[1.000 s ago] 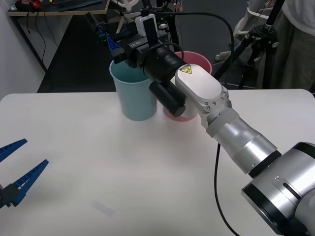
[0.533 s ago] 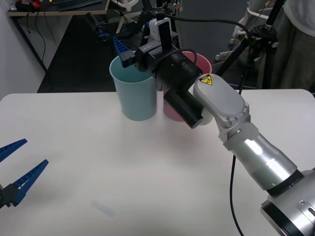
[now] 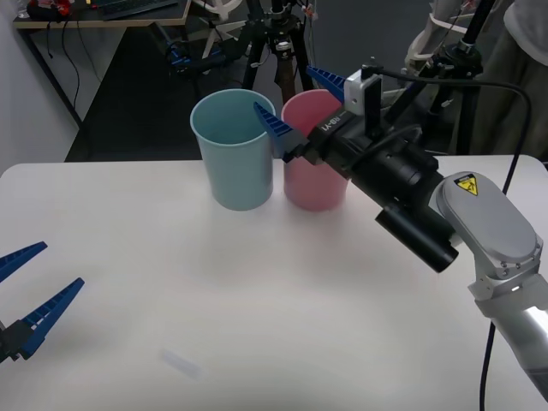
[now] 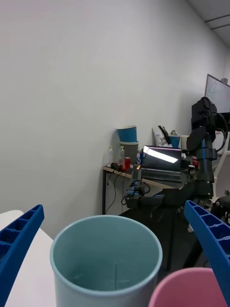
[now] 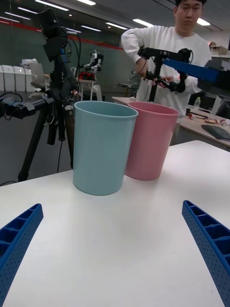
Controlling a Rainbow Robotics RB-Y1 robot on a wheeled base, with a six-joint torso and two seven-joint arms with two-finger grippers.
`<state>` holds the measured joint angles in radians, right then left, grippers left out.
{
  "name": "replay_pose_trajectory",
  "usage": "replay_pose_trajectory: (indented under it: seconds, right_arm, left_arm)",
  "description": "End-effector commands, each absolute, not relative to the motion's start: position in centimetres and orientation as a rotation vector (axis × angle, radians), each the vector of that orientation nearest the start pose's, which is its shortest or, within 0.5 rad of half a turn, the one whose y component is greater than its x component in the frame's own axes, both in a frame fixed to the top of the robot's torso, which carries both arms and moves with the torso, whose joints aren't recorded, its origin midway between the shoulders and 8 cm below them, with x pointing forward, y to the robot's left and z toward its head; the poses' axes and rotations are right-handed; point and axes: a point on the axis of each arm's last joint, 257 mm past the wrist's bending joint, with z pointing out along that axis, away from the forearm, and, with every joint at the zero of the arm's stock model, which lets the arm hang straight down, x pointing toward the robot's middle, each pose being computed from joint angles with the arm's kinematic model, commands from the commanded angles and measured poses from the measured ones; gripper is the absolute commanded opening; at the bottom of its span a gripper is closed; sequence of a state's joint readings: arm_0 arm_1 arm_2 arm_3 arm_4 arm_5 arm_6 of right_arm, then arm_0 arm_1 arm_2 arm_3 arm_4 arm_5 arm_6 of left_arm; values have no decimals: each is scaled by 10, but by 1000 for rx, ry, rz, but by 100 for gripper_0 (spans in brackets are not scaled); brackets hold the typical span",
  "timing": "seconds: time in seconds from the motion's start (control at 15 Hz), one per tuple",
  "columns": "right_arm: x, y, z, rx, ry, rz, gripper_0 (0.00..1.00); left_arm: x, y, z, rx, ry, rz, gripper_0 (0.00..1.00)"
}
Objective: Grasp the object on the table and drop it into the matching bin: aluminum can to the light blue bin, PET bottle to the pink bin.
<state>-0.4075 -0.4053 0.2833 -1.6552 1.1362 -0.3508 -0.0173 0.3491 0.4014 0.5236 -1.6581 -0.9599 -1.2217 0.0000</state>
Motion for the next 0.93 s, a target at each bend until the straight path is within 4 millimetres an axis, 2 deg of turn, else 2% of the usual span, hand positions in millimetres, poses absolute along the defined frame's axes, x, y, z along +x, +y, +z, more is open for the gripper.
replay_pose_trajectory:
  seconds: [0.07,0.2,0.33,0.6,0.93]
  right_arm:
    - [529,-72,-32,-658,1152,499,100]
    - [527,-109,-46,-659,1162,436,100]
    - [524,-152,-69,-642,1221,388,100]
    - [504,-240,-115,-586,1343,303,100]
    - [472,-314,-153,-532,1436,327,100]
  left_arm:
    - [342,330,-169,465,1441,-567,100]
    - [342,330,-169,465,1441,-567,100]
    - [342,330,-169,465,1441,-567,100]
    - [342,330,-169,465,1441,-567,100]
    - [342,330,-169,465,1441,-567,100]
